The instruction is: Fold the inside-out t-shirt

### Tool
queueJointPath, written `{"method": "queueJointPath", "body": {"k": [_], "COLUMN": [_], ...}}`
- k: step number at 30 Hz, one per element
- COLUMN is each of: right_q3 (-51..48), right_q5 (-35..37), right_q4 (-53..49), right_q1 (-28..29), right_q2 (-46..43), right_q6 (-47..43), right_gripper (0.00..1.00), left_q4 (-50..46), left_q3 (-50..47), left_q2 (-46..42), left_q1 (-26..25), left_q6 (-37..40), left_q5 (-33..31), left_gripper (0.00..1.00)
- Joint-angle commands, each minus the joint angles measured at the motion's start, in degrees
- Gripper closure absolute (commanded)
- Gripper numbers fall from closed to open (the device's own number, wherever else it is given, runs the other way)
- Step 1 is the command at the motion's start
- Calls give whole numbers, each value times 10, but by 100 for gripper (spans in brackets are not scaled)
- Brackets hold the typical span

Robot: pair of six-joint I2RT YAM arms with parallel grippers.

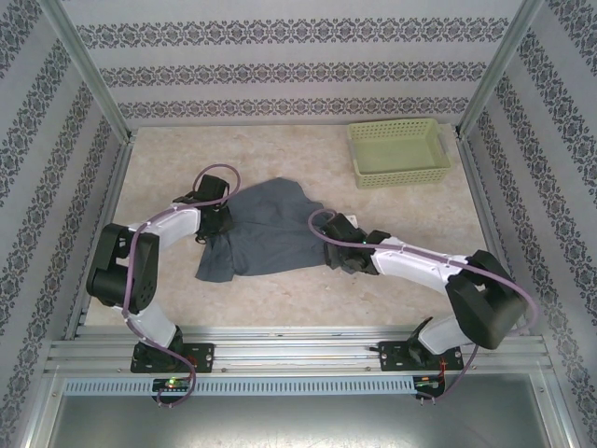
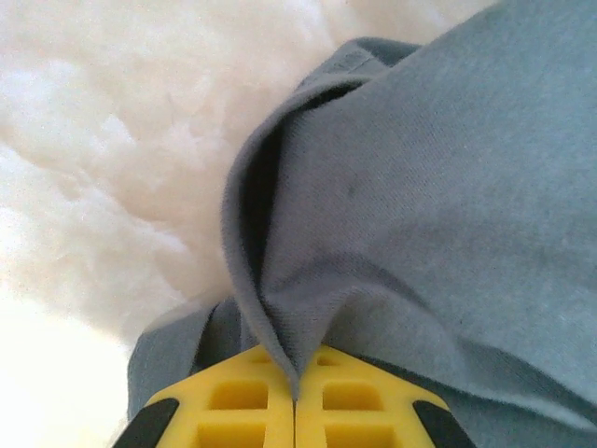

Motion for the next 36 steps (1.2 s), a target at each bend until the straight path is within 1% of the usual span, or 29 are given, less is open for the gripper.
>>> {"method": "queueJointPath", "body": {"k": [1, 3, 5, 8, 10, 11, 12, 14, 15, 17, 18, 20, 22, 25, 28, 32, 34, 36], "right_q3": [31, 41, 49, 49, 47, 47, 46, 40, 37, 39, 45, 76, 116, 122, 94, 22, -7, -27], "right_q5": [77, 76, 51, -6, -33, -43, -48, -63, -67, -77, -69, -33, -21, -22, -46, -76, -86, -91], "right_q4": [-62, -72, -71, -69, -70, -75, -79, -81, -78, -68, -63, -69, -95, -91, -109, -123, -117, -108], "right_q1": [-24, -42, -59, -89, -105, -112, -117, -134, -144, -167, -174, -184, -183, -140, -80, 8, 38, 48], "right_q2": [6, -9, -39, -87, -112, -121, -126, -123, -115, -88, -72, -32, -14, -48, -95, -130, -129, -114], "right_q6": [-30, -51, -73, -82, -83, -84, -84, -85, -84, -90, -98, -113, -129, -161, -150, -55, -4, 31], "right_gripper": [66, 80, 89, 99, 100, 99, 95, 81, 77, 73, 70, 60, 57, 52, 51, 47, 45, 43], "left_q4": [19, 17, 12, 11, 12, 13, 14, 16, 16, 7, 5, 3, -3, -17, -18, -19, -19, -17], "left_q3": [-16, -23, -29, -39, -46, -50, -53, -55, -54, -44, -40, -31, -21, -9, -9, -10, -11, -11], "left_q2": [-66, -98, -129, -167, -195, -212, -226, -253, -258, -258, -252, -235, -216, -199, -198, -198, -197, -198], "left_q1": [17, 21, 23, 27, 28, 29, 30, 30, 30, 30, 30, 30, 30, 30, 30, 30, 30, 30], "left_q6": [-13, -16, -17, -20, -24, -25, -25, -25, -21, -18, -18, -19, -21, -20, -18, -18, -19, -20], "left_q5": [-4, -8, -21, -29, -33, -35, -38, -44, -44, -40, -32, -9, 9, 13, 7, 3, 2, 2], "left_gripper": [100, 100, 100, 100, 100, 100, 100, 100, 100, 100, 100, 100, 100, 100, 100, 100, 100, 100]}}
